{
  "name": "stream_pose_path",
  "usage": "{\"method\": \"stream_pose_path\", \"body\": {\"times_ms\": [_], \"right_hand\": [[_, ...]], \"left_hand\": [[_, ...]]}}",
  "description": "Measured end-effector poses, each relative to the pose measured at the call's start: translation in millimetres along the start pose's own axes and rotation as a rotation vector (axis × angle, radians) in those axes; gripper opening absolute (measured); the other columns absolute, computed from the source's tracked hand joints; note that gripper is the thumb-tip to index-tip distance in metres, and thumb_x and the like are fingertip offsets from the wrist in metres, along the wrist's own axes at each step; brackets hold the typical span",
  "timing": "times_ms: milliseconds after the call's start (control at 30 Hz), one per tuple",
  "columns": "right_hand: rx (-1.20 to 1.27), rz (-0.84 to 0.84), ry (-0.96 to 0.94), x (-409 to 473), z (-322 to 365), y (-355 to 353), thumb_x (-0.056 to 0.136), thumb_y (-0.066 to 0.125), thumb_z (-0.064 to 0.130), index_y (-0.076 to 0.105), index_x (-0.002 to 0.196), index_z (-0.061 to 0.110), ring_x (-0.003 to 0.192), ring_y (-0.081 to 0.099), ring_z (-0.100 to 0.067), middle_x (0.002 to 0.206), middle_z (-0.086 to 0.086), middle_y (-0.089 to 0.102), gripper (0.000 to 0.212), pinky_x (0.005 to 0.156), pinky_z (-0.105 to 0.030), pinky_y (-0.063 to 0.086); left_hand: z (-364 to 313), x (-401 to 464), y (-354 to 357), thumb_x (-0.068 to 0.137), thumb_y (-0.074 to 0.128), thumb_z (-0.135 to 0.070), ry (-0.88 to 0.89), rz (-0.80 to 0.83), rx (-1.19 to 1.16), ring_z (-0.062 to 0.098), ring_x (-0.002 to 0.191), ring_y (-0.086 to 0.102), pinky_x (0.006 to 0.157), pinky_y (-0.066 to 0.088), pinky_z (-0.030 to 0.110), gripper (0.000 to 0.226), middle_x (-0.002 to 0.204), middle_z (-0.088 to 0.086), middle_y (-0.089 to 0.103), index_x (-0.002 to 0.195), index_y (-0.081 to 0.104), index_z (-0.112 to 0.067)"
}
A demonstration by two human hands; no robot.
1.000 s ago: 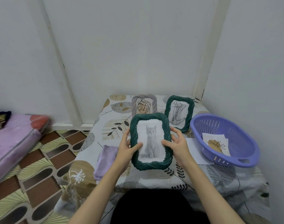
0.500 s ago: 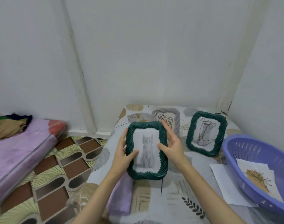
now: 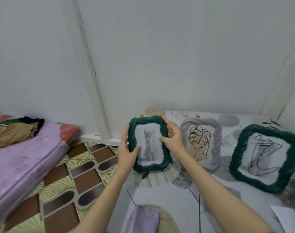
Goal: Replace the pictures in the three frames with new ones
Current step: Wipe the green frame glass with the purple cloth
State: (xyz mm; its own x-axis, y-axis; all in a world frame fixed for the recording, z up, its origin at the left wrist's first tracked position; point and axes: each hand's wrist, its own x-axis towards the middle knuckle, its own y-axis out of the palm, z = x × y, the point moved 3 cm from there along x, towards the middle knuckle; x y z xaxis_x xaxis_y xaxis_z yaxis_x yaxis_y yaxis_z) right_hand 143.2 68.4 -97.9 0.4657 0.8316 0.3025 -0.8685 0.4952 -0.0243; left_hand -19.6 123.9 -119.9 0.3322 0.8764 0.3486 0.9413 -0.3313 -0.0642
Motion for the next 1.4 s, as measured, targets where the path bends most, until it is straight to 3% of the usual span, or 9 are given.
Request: {"method": "stream_pose_path", "body": {"times_ms": [133,267,700,867,967,1067,1167,1233,1400], "right_hand": [[-0.163,0.032,0.015,-7.7,-6.5,-5.3,0.08,0.053,-0.011,0.03,0.135,0.05,0.126,0.048,-0.027,0.146,0.005,0.04,0.086,0.1,-0.05,0.045],[-0.228,0.06,0.148,-34.6,-17.9,-21.1,0.085,0.054,-0.008,0.008,0.146,0.035,0.097,0.06,-0.015,0.131,-0.003,0.047,0.088,0.082,-0.038,0.057],[-0.246,-0.031,0.247,-80.4,-34.5,-19.2,0.087,0.042,-0.015,0.032,0.141,0.029,0.074,0.051,-0.001,0.095,0.013,0.049,0.07,0.06,-0.003,0.044],[-0.255,-0.009,0.248,-82.8,-32.7,-21.2,0.086,0.042,-0.014,0.03,0.143,0.028,0.094,0.058,-0.007,0.121,-0.003,0.055,0.072,0.07,-0.006,0.05],[-0.266,-0.044,0.272,-95.8,-32.4,-36.0,0.087,0.048,-0.009,0.029,0.142,0.029,0.093,0.057,-0.009,0.121,-0.002,0.055,0.07,0.075,-0.014,0.051],[-0.306,-0.155,0.208,-116.0,-23.7,-64.7,0.087,0.053,-0.003,0.041,0.134,0.03,0.09,0.059,-0.009,0.104,0.005,0.06,0.058,0.069,-0.013,0.052],[-0.384,-0.377,0.136,-123.3,-10.8,-100.3,0.087,0.05,-0.005,0.049,0.128,0.022,0.088,0.057,-0.006,0.111,0.001,0.057,0.049,0.062,-0.013,0.05],[-0.457,-0.48,0.099,-119.3,-6.8,-118.0,0.086,0.048,-0.006,0.046,0.131,0.018,0.107,0.053,-0.011,0.126,-0.003,0.049,0.051,0.081,-0.012,0.047],[-0.488,-0.303,0.222,-102.8,-9.3,-128.0,0.087,0.048,-0.007,0.015,0.147,0.025,0.135,0.028,-0.013,0.151,0.001,0.021,0.076,0.103,-0.021,0.022]], "left_hand": [[4.4,-11.3,4.0,0.081,0.062,0.003,-0.007,-0.007,0.033,0.017,0.116,0.054,0.094,0.052,0.033,0.082,0.133,0.002,0.049,0.134,0.024,-0.046],[11.0,-27.3,-1.2,0.082,0.064,-0.003,-0.125,0.038,-0.011,0.024,0.1,0.061,0.085,0.055,0.042,0.088,0.108,0.001,0.053,0.14,0.012,-0.044],[24.8,-64.8,-1.0,0.084,0.054,0.01,-0.228,0.015,0.002,0.022,0.089,0.064,0.065,0.058,0.021,0.075,0.111,0.012,0.053,0.138,0.027,-0.035],[20.3,-70.1,4.4,0.083,0.057,0.008,-0.246,0.006,0.043,0.018,0.096,0.061,0.074,0.056,0.019,0.077,0.122,0.014,0.05,0.141,0.024,-0.032],[10.9,-73.8,5.9,0.08,0.064,-0.001,-0.104,-0.13,0.345,0.017,0.12,0.042,0.105,0.038,0.032,0.075,0.134,0.006,0.042,0.142,0.027,-0.018],[-7.3,-75.8,20.9,0.083,0.06,-0.006,0.262,-0.224,0.525,0.015,0.12,0.039,0.107,0.034,0.034,0.05,0.127,0.006,0.049,0.13,0.044,-0.01],[-24.8,-77.0,68.9,0.086,0.049,-0.007,0.387,0.043,0.45,0.005,0.106,0.049,0.093,0.046,0.033,0.031,0.111,-0.004,0.055,0.116,0.055,-0.013],[-27.1,-74.4,103.9,0.087,0.051,-0.003,0.266,0.255,0.382,0.001,0.112,0.047,0.102,0.042,0.031,0.036,0.12,-0.007,0.051,0.12,0.053,-0.017],[-20.8,-50.6,149.4,0.088,0.051,-0.004,-0.105,0.361,0.23,0.012,0.141,0.021,0.118,0.02,0.039,0.067,0.154,-0.003,0.02,0.145,0.02,-0.02]]}}
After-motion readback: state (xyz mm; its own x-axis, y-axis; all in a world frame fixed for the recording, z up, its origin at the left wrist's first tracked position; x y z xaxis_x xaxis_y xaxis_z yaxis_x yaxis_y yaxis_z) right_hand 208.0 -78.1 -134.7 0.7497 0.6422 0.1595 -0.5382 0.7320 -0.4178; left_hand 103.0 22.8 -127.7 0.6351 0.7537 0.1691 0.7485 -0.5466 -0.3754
